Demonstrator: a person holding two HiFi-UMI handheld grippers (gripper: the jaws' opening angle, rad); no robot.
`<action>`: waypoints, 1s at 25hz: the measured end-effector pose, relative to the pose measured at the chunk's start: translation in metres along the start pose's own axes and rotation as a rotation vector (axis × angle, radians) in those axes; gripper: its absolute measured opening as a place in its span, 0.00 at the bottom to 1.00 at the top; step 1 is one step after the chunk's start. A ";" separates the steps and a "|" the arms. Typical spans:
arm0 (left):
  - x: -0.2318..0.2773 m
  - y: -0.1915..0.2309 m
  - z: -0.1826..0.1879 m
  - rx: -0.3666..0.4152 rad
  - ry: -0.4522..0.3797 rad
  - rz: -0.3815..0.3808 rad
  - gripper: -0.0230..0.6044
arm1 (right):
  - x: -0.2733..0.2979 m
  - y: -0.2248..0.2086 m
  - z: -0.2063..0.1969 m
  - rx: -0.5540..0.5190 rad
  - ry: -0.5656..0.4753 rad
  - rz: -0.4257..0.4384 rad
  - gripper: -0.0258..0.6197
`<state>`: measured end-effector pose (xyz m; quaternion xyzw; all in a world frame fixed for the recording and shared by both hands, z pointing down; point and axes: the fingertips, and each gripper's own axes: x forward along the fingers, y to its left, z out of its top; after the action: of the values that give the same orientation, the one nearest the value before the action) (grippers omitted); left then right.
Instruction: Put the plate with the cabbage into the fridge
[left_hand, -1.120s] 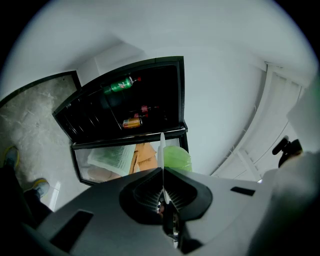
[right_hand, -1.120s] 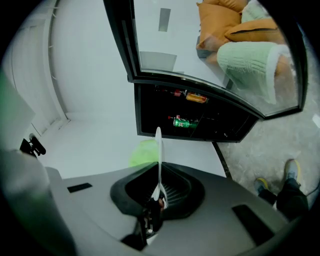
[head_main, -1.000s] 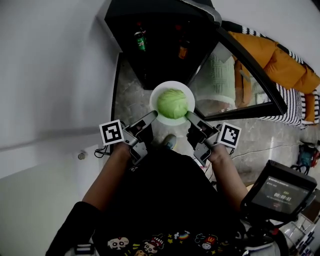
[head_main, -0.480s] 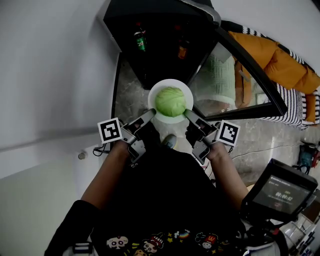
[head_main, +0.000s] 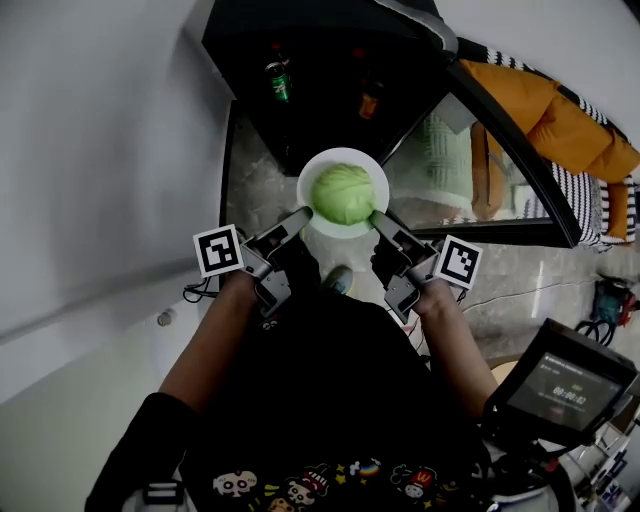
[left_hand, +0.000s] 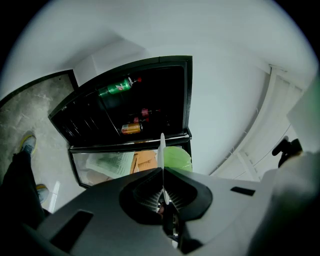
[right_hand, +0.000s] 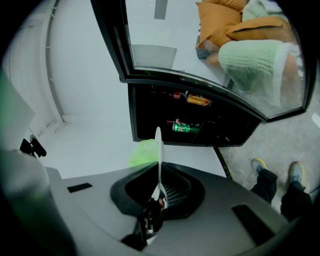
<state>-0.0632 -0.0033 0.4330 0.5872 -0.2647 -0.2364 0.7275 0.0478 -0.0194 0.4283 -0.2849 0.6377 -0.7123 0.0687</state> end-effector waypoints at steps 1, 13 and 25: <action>0.000 0.000 0.000 -0.001 0.000 0.001 0.05 | 0.000 0.000 0.000 -0.001 0.001 0.000 0.07; -0.002 0.006 -0.003 0.036 -0.013 0.051 0.05 | 0.000 -0.010 -0.002 0.001 0.016 0.023 0.07; 0.007 0.022 -0.005 0.010 0.054 0.120 0.05 | -0.002 -0.032 -0.001 0.034 -0.006 0.013 0.07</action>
<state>-0.0540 0.0001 0.4548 0.5802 -0.2809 -0.1751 0.7441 0.0573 -0.0119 0.4583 -0.2818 0.6270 -0.7218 0.0800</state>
